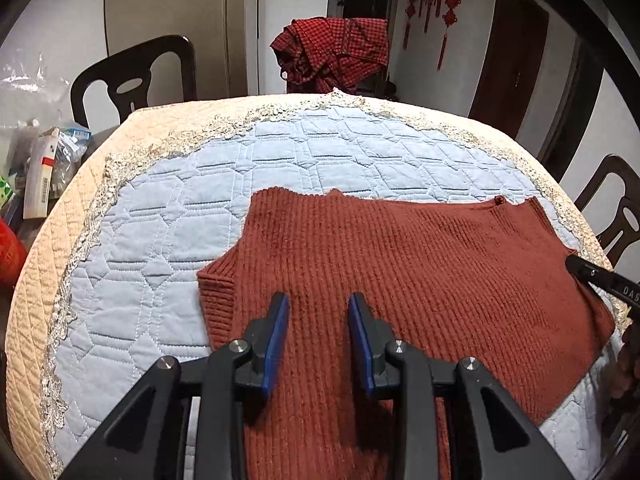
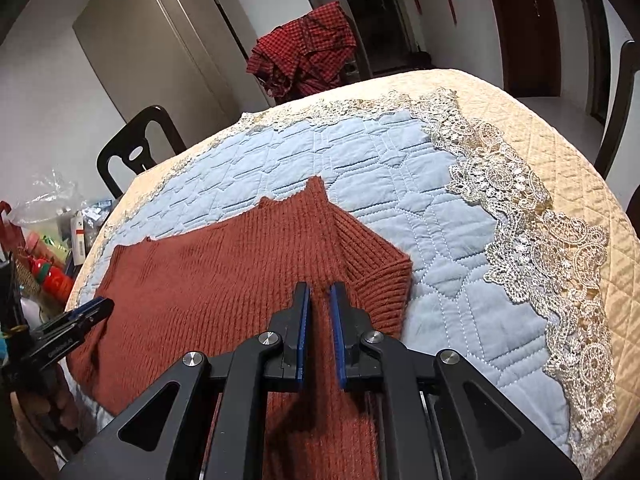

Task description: Fold small clothes

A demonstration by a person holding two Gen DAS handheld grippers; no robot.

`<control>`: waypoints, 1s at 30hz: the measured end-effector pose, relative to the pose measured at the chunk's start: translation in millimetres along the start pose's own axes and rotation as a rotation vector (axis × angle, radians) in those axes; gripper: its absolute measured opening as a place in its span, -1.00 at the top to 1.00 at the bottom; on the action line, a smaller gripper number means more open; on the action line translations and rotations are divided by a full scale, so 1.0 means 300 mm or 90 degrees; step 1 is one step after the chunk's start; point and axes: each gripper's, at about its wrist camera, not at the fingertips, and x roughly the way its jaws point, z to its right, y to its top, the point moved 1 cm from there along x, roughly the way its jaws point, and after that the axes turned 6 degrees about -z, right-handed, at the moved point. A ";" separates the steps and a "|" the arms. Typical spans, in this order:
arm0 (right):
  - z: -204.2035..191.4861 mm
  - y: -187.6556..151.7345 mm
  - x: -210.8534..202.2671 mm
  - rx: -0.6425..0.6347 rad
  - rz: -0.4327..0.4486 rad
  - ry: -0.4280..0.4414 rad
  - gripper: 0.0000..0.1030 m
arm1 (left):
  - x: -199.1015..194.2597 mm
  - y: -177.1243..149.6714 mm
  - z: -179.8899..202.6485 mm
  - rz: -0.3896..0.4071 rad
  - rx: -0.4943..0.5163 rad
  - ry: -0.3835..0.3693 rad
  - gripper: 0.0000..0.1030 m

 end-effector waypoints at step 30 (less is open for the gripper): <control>0.026 0.095 0.079 0.008 -0.024 -0.018 0.80 | 0.075 0.072 -0.033 -0.011 -0.042 0.009 0.32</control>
